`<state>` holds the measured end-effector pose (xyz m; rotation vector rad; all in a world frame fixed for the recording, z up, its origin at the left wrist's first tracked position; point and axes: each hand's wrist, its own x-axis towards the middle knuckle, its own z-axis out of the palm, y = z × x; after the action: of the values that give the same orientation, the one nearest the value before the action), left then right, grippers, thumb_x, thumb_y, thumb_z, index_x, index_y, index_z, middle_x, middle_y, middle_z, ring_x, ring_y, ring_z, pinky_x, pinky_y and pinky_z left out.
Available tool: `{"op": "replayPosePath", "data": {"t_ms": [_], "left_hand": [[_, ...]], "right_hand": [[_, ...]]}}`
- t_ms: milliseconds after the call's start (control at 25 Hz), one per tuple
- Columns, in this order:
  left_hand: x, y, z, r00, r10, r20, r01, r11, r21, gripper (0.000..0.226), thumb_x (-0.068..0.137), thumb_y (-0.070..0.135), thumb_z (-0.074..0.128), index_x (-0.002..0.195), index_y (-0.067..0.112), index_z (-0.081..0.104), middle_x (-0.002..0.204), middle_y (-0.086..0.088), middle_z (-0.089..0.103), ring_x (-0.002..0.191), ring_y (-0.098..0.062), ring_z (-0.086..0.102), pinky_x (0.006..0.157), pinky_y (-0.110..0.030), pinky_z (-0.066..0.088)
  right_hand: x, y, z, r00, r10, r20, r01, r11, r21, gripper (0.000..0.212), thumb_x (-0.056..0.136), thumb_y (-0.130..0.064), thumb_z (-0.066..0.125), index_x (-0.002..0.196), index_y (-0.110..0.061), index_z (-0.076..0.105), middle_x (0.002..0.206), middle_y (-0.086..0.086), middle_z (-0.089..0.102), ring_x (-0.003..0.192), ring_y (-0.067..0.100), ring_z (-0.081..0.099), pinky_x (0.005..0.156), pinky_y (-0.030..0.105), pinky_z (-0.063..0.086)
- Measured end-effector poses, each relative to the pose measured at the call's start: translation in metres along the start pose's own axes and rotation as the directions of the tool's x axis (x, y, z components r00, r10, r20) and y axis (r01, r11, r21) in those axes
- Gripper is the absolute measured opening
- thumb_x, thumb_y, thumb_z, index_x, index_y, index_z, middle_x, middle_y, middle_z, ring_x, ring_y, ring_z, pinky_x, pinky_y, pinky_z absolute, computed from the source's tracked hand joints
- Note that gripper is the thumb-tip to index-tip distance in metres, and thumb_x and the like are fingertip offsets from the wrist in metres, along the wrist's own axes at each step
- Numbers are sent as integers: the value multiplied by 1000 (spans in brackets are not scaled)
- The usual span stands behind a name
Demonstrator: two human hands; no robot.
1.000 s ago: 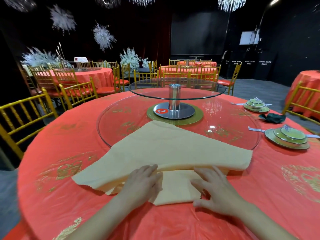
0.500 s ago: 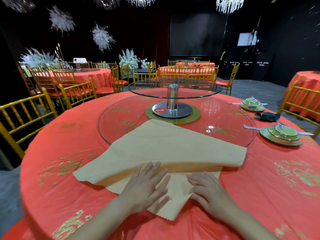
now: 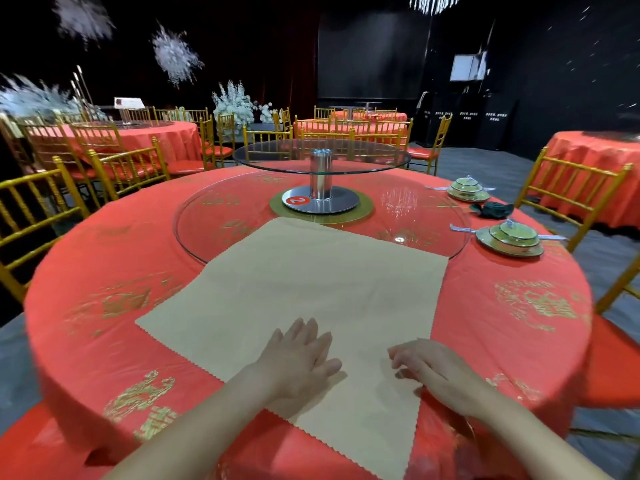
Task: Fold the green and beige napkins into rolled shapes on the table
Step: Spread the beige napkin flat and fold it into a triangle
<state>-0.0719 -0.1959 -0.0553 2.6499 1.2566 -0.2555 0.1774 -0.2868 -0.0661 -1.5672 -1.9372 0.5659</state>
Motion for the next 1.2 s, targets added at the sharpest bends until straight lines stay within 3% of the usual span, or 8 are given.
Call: {"op": "replayPosePath", "data": {"t_ms": [160, 320, 440, 560, 640, 840, 1000, 1200], "left_hand": [[-5, 6, 13, 998, 7, 58, -8, 1000, 20, 75, 87, 71, 19, 148, 34, -3, 158, 1, -13, 144, -23, -16, 115, -52, -2], [-4, 7, 24, 1000, -10, 25, 9, 998, 56, 77, 86, 73, 15, 148, 34, -10, 157, 1, -18, 143, -24, -20, 114, -54, -6], [-2, 8, 25, 1000, -17, -2, 17, 998, 68, 76, 87, 72, 14, 148, 34, -9, 157, 1, -17, 143, -24, -19, 114, -54, -6], [-2, 7, 26, 1000, -14, -10, 15, 998, 68, 76, 86, 72, 14, 148, 34, -9, 157, 1, -16, 144, -23, -17, 114, -54, -5], [-2, 7, 25, 1000, -13, 0, 13, 998, 66, 76, 86, 72, 14, 148, 34, -9, 157, 1, -16, 144, -24, -17, 114, -55, -5], [-12, 12, 22, 999, 30, 16, -30, 1000, 7, 69, 91, 66, 17, 149, 34, -2, 158, 3, -12, 144, -21, -15, 115, -53, -6], [-23, 12, 19, 991, 130, 13, -127, 982, -142, 50, 99, 51, 14, 148, 40, 11, 158, 9, -4, 144, -13, -12, 116, -48, -7], [-27, 23, 14, 984, 175, 31, -165, 964, -209, 50, 99, 50, 9, 146, 41, 19, 158, 12, 3, 145, -9, -7, 117, -46, -6]], "right_hand": [[-10, -9, -5, 998, -18, 67, 31, 979, -203, 85, 75, -86, 17, 115, -26, 62, 122, -15, 59, 108, -5, 51, 98, 30, 40], [-32, -7, -1, 945, 21, 326, 102, 930, -354, 97, 60, -84, 52, 143, -41, 24, 145, -28, 17, 134, -11, 15, 115, 19, 13], [-47, 2, 5, 931, -38, 362, 233, 827, -512, 100, 64, -85, 49, 145, -45, 6, 151, -20, -6, 141, -2, -8, 114, 24, -7], [-49, -2, 20, 938, -159, 309, 292, 843, -452, 86, 70, -84, 43, 143, -50, 13, 153, -15, 5, 143, 0, -3, 115, 31, -5], [-41, -6, 25, 947, -235, 218, 300, 890, -345, 70, 74, -76, 48, 136, -44, 37, 149, -10, 27, 138, -3, 17, 113, 29, 12], [-23, -4, 15, 984, -118, 137, 137, 981, -141, 33, 76, -28, 57, 107, -25, 69, 123, -7, 60, 114, -2, 51, 96, 13, 38], [-13, -4, 0, 999, 45, 14, -46, 998, 49, 34, 84, -1, 50, 88, -27, 72, 88, -28, 68, 90, -10, 61, 84, 19, 46], [-9, 10, -32, 986, 140, -88, -134, 988, 71, 47, 87, 7, 44, 84, -32, 70, 79, 3, 71, 69, 17, 61, 71, 37, 48]]}}
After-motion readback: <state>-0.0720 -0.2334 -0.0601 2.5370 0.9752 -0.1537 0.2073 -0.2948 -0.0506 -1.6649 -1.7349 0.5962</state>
